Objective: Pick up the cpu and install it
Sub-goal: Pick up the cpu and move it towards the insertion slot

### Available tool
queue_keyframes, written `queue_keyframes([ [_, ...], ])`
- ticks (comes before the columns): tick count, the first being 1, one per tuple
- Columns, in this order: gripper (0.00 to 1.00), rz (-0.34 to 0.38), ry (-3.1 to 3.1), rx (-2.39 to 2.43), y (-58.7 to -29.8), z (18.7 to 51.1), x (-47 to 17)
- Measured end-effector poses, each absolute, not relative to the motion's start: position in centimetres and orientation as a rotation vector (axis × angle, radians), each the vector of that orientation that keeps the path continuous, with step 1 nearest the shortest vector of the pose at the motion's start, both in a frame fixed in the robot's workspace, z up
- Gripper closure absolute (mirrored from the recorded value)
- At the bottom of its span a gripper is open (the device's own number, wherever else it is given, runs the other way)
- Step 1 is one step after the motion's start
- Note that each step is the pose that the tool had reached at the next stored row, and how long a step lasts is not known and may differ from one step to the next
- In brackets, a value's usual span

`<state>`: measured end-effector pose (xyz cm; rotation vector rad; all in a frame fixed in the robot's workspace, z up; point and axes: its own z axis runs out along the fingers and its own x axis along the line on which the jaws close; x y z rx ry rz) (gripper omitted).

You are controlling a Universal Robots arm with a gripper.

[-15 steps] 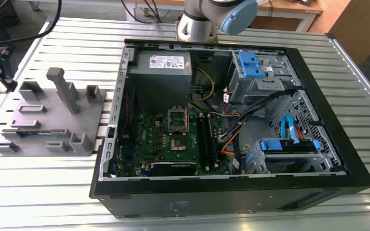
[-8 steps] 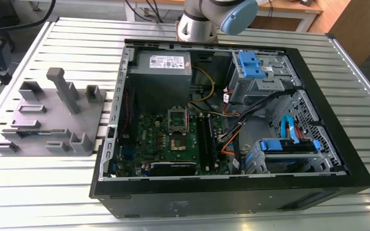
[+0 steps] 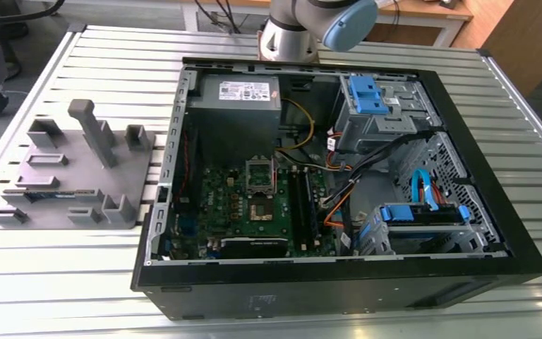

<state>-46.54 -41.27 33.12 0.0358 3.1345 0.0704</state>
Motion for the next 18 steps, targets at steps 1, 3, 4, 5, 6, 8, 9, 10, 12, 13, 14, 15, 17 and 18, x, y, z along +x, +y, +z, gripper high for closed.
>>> queue_keyframes([
  [1, 0.53, 0.071, 3.134, 0.036, -41.3, 33.4, -46.5],
  [3, 0.53, 0.071, 3.134, 0.036, -41.3, 34.1, -46.5],
  [4, 0.53, 0.071, 3.134, 0.036, -41.3, 34.4, -46.5],
  [5, 0.53, 0.072, 3.134, 0.036, -41.3, 34.6, -46.5],
  [6, 0.53, 0.072, 3.134, 0.036, -41.3, 34.9, -46.5],
  [8, 0.53, 0.073, 3.134, 0.036, -41.3, 35.4, -46.5],
  [9, 0.53, 0.073, 3.134, 0.036, -41.3, 35.7, -46.5],
  [10, 0.53, 0.073, 3.134, 0.036, -41.3, 35.9, -46.5],
  [12, 0.53, 0.074, 3.134, 0.036, -41.3, 36.4, -46.5],
  [13, 0.53, 0.074, 3.134, 0.036, -41.3, 36.6, -46.5],
  [14, 0.53, 0.074, 3.134, 0.036, -41.3, 36.8, -46.5],
  [15, 0.53, 0.074, 3.134, 0.036, -41.3, 37.1, -46.5],
  [17, 0.53, 0.074, 3.134, 0.036, -41.3, 37.5, -46.5],
  [18, 0.53, 0.075, 3.134, 0.036, -41.3, 37.7, -46.5],
])
